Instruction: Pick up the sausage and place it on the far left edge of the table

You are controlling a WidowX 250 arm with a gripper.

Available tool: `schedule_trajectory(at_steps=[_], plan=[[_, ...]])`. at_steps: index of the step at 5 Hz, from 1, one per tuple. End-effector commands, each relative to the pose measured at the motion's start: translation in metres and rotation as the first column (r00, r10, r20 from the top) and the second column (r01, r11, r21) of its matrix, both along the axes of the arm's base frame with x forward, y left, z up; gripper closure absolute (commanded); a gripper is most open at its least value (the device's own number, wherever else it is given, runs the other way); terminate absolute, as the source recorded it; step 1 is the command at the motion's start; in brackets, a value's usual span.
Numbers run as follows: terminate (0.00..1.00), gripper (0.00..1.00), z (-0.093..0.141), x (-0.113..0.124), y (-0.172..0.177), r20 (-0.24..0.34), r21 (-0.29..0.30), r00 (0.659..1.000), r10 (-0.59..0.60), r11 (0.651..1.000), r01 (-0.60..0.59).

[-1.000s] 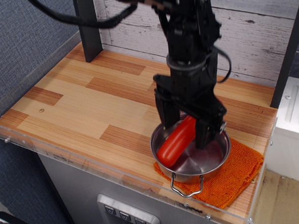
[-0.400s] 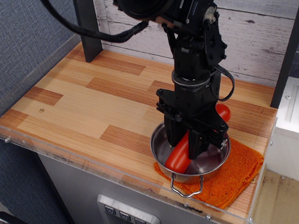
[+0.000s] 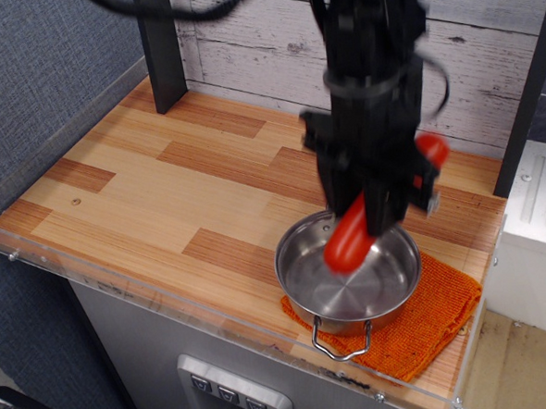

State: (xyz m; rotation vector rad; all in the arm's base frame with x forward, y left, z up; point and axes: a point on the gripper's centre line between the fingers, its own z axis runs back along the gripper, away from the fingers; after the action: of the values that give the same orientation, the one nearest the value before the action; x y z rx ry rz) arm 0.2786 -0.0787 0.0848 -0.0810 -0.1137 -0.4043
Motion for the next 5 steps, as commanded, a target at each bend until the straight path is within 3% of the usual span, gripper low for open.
schedule_trajectory(at_steps=[1, 3, 5], plan=[[0.0, 1.0, 0.047, 0.012, 0.065, 0.109, -0.024, 0.984, 0.141, 0.99, -0.14], [0.0, 1.0, 0.02, 0.016, 0.149, 0.091, 0.024, 0.963, 0.254, 0.966, -0.257], [0.0, 1.0, -0.003, 0.02, 0.206, 0.054, 0.031, 0.944, 0.325, 0.944, -0.327]])
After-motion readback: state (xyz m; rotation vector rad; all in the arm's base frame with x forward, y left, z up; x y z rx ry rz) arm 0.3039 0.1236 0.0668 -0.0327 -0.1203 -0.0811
